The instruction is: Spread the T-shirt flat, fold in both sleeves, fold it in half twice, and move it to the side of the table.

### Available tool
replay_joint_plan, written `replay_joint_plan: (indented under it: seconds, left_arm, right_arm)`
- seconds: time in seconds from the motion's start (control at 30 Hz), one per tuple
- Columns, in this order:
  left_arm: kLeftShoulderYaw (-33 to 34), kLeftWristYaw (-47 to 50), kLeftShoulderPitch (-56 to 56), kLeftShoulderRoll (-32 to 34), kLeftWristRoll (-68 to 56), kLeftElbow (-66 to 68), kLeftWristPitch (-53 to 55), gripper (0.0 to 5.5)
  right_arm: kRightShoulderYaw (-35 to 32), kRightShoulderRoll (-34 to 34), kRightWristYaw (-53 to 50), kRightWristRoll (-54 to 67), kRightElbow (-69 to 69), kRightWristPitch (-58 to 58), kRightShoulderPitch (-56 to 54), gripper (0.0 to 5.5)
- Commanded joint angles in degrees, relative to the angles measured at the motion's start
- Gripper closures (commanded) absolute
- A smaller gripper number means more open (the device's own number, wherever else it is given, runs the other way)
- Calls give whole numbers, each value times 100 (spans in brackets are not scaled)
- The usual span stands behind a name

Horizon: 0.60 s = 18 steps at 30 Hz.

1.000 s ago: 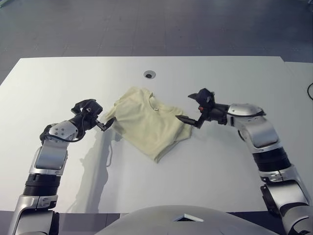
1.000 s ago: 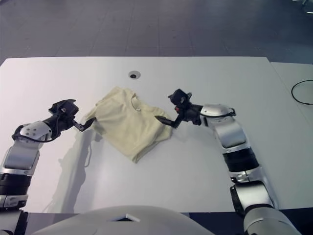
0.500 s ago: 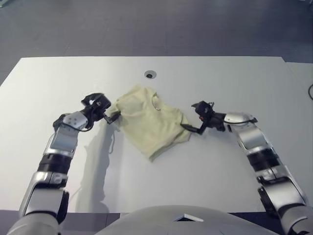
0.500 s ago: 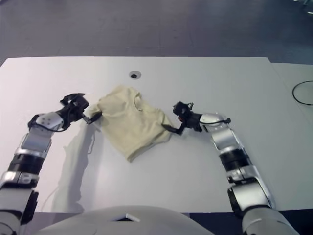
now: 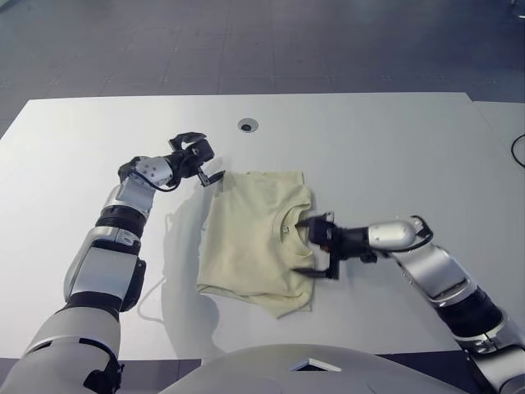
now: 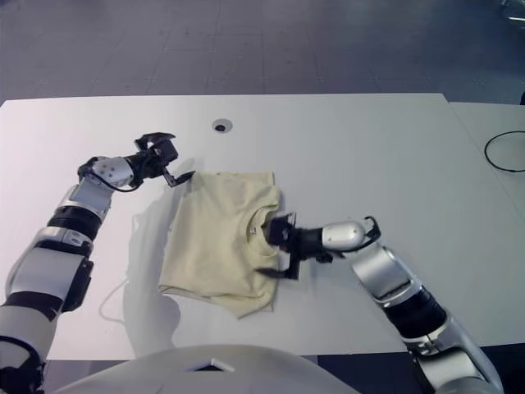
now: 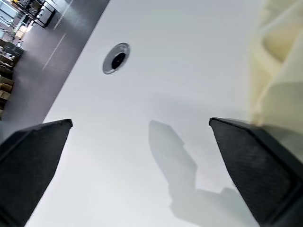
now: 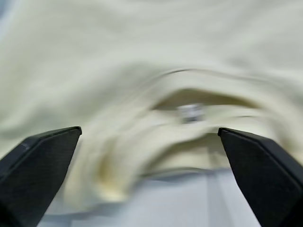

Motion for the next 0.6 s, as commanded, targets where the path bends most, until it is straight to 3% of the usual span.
replay_joint_plan:
  seconds: [0.03, 0.13, 0.27, 0.37, 0.6]
  left_arm:
    - [831, -540, 954, 785, -926, -2755, 716, 12]
    - [1416, -997, 2474, 1353, -1916, -5674, 2021, 12]
    - [2087, -1697, 5573, 1740, -2722, -8309, 2405, 12]
    - [2610, -2323, 7211, 1647, -2886, -8924, 1903, 12]
    - [3038, -2699, 7710, 1678, -3402, -9335, 1989, 12]
  right_arm:
    - [-1073, 114, -253, 936, -1118, 977, -148, 12]
    - [-1726, -110, -381, 1458, -2321, 1557, 340, 12]
    - [-1400, -1249, -223, 566, -3663, 872, 2339, 12]
    - [-1283, -1685, -188, -27, -3848, 257, 3418, 12]
    - [-1453, -2147, 89, -463, -3821, -844, 4496, 12]
